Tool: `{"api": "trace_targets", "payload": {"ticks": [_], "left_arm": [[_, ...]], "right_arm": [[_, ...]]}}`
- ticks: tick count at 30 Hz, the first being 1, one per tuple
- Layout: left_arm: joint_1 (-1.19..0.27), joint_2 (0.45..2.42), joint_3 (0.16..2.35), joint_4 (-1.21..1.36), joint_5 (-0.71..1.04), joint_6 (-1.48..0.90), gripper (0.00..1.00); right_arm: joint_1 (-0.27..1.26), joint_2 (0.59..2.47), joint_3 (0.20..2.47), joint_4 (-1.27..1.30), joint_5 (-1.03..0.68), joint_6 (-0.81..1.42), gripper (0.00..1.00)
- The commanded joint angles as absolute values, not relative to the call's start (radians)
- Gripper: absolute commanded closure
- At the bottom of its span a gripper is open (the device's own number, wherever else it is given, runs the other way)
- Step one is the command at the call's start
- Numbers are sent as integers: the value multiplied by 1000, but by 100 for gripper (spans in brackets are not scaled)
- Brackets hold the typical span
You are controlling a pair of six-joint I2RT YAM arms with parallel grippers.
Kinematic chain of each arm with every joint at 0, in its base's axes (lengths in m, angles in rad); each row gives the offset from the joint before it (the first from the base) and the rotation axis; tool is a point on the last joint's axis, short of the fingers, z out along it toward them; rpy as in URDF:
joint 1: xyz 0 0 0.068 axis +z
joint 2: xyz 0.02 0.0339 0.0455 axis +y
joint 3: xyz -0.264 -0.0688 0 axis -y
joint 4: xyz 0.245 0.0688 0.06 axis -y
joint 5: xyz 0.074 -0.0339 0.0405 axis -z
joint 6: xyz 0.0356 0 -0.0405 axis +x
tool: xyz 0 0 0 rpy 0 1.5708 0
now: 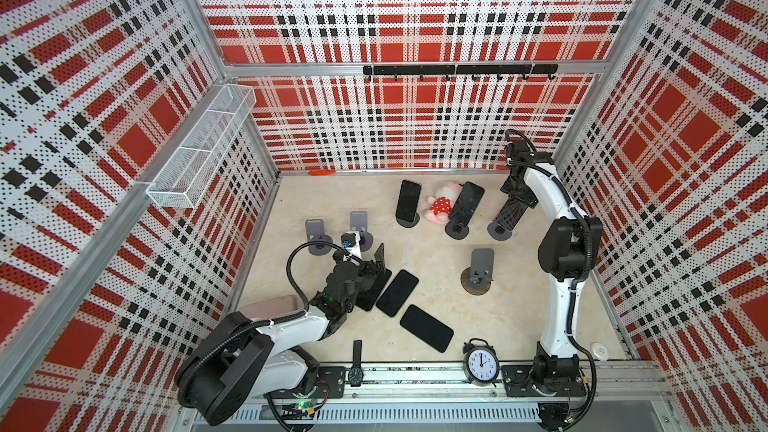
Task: Remove the phone from the phone stand
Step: 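Lift the white-edged phone up off its stand with the right gripper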
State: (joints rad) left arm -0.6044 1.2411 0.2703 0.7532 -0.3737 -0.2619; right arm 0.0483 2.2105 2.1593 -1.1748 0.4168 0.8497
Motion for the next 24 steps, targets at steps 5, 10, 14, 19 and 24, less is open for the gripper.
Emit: {"api": "trace_targets", "payload": {"ticks": [5, 10, 14, 19, 24], "left_arm": [[-601, 1248, 302, 752, -372, -264, 2], [-601, 1251, 302, 753, -376, -264, 2], [-600, 1258, 308, 751, -368, -265, 2], [-600, 1258, 308, 749, -364, -268, 2], [-600, 1261, 309, 749, -361, -270, 2]], "right_arm": [[41, 2142, 2136, -1164, 465, 838, 33], [48, 2132, 2129, -1154, 472, 825, 33], [58, 2132, 2145, -1160, 484, 809, 34], [69, 2119, 2140, -1164, 522, 780, 35], [85, 2089, 2104, -1147, 545, 756, 37]]}}
